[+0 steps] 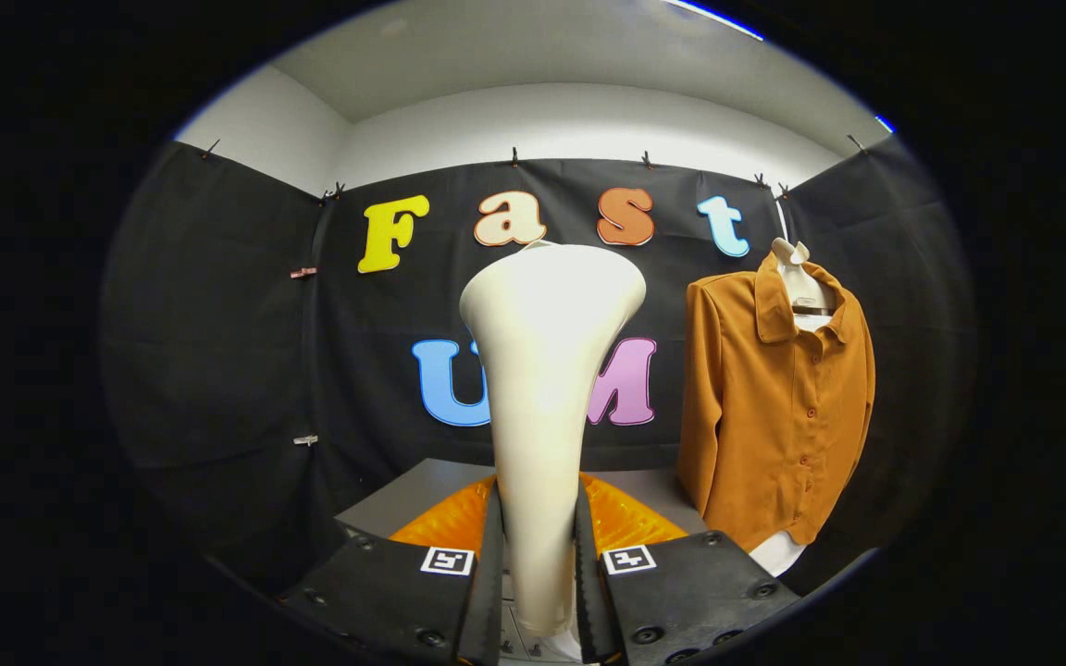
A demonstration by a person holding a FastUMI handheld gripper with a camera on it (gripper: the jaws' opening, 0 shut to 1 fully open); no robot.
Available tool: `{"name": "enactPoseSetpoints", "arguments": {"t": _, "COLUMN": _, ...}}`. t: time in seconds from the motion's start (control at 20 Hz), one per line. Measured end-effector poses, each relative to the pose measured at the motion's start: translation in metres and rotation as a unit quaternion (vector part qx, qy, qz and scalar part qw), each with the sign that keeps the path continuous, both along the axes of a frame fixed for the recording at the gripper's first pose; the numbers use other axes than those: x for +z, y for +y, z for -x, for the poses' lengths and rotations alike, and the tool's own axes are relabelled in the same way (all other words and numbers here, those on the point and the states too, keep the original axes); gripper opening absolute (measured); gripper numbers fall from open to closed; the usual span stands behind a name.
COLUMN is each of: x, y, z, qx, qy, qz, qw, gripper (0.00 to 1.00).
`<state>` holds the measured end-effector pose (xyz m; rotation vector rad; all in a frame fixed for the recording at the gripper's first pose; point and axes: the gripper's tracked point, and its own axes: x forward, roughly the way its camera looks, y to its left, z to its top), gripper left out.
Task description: Iron the clothes twice with a garment steamer, once on the left side and once on the right side.
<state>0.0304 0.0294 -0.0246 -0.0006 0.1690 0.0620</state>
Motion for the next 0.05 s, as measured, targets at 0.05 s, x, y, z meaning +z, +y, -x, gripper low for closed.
{"name": "enactPoseSetpoints", "arguments": {"t": 0.05, "x": 0.0001, "y": 0.0005, "z": -0.0003, "qx": 0.000, "qy": 0.000, "qz": -0.001, "qw": 1.000, "gripper": 0.36}}
